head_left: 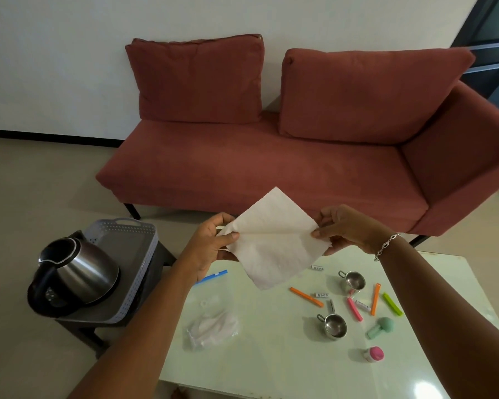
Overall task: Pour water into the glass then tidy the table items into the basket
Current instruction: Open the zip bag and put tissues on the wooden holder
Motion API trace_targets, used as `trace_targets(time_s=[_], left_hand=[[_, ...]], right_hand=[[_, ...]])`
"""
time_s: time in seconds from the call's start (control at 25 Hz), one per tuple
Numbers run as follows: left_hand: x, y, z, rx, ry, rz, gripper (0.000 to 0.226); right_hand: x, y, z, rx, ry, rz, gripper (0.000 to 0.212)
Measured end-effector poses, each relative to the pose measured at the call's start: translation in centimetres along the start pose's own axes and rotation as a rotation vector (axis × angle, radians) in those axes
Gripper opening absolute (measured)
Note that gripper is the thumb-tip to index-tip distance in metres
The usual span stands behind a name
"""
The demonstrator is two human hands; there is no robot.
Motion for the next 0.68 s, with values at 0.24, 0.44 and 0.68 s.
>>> trace_targets(time_s=[0.24, 0.44, 0.68], left_hand=[[-1.3, 0.4, -0.6, 0.003, 0.195, 0.093, 0.055], [-1.6, 0.7, -1.3, 0.093, 0.405, 0.059, 0.033], [-2.4, 1.2, 0.1, -0.062, 0.699, 0.17, 0.019]], right_hand=[[0.5, 0.2, -0.4, -0.101, -0.084, -0.247, 0.035], [1.4, -0.4, -0.6, -0.265, -0.238, -0.397, 0.036], [4.7, -1.4, 0.9, -0.399, -0.657, -0.623, 0.007]])
Point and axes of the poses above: each hand's wrist, its own y-axis towards the middle knuckle, its own z-axis out of the palm, x = y × z, the point moved 4 cm from there along y, towards the middle knuckle, and after that the axes turned 10 degrees about x, right-handed, at the moved point
